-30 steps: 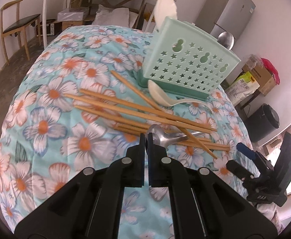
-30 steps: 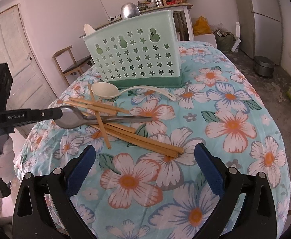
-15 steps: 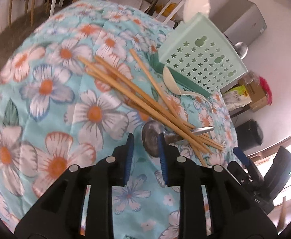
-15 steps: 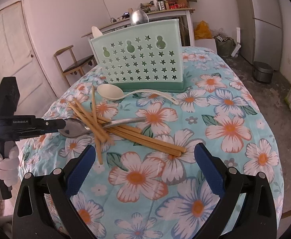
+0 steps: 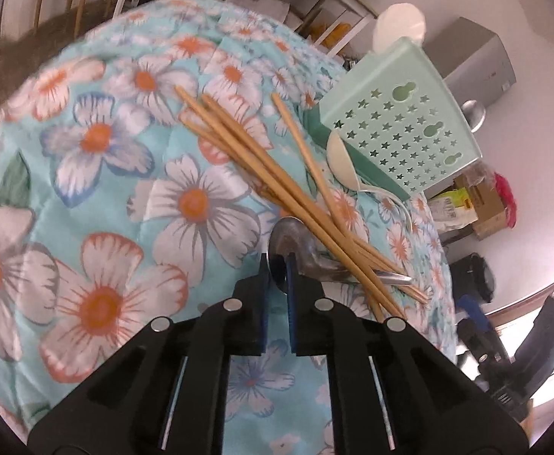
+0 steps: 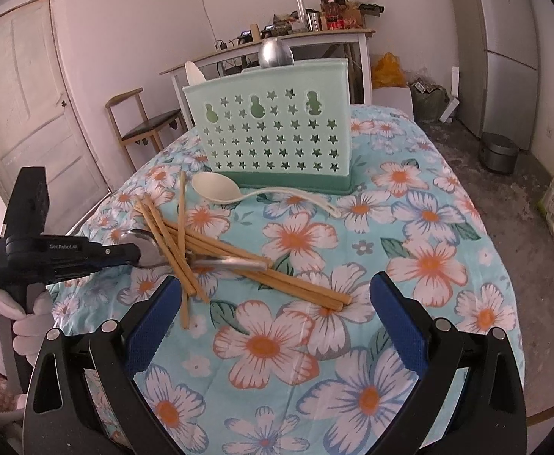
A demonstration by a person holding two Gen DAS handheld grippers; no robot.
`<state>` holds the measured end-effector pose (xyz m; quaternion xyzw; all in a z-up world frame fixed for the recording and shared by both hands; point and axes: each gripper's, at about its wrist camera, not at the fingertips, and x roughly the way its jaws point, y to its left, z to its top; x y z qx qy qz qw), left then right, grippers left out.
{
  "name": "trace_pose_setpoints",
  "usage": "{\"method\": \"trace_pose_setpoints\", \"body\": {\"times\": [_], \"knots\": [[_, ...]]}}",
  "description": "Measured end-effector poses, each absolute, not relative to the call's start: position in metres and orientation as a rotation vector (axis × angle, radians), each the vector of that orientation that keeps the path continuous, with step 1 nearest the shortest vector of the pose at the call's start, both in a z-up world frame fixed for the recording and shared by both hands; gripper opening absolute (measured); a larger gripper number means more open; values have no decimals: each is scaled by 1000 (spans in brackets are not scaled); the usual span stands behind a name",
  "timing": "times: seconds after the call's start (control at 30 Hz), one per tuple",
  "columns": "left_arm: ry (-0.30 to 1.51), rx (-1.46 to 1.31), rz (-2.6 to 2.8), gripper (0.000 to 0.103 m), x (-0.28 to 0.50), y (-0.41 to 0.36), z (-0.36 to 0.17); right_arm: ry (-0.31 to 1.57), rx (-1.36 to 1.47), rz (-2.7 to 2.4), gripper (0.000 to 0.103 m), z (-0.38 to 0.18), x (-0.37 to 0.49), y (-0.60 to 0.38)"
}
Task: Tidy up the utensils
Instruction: 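Lift the metal spoon up from the chopsticks with the left tool, then carry the metal spoon toward the holder with the left tool while the right tool grasps the small white spoon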
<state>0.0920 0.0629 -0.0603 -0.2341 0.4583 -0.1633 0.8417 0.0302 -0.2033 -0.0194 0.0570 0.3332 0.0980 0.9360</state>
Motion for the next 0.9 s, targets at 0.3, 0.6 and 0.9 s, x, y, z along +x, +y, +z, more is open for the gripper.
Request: {"method": "trace_pose_setpoints", "body": {"times": [0.3,0.6,0.9], "knots": [[898,-345,-318,9,82,60,-52,596,-79,279,81,12,62,-173],[843,-346,-363,9,78,63,-61,632,-320,414,51,6,129,-114],[799,-402,-412,9,78,73,-72,752,-503,472,36,-32,175,-74]]}}
